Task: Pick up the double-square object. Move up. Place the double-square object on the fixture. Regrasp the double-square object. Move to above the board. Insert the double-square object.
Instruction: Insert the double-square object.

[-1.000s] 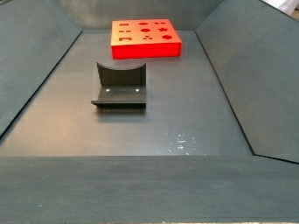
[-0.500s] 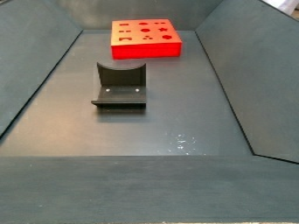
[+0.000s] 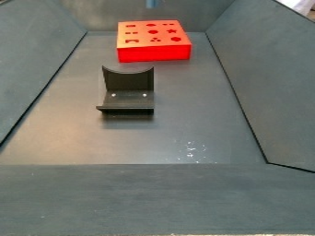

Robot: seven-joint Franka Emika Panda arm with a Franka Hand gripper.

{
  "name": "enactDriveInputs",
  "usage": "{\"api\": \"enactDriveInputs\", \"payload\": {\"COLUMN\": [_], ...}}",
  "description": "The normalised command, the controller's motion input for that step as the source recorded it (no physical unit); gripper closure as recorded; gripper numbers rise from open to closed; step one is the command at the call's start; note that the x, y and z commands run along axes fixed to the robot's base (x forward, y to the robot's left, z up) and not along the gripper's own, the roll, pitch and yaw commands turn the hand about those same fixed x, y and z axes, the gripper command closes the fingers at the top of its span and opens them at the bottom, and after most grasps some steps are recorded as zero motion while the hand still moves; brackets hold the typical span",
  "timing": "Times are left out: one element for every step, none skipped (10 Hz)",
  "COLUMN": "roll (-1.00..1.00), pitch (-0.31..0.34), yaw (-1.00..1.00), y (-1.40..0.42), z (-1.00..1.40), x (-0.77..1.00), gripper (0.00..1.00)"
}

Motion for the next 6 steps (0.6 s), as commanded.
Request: {"api": "enactDriveInputs", "payload": {"roll": [0.0, 0.0, 0.0, 0.0, 0.0, 0.0], "pitch": [0.0, 0.0, -0.013, 0.0, 0.059, 0.147], "yaw": [-0.81, -0.87, -0.95, -0.95, -0.91, -0.85], "y": [-0.27, -0.26, -0.25, -0.26, -0.25, -0.27], "z": [-0.5, -0.45, -0.39, -0.37, -0.4, -0.37], "x": [0.17, 0.1, 0.0, 0.0, 0.0, 0.0], "gripper": [1.0, 1.0, 1.0, 1.0, 1.0, 1.0]}}
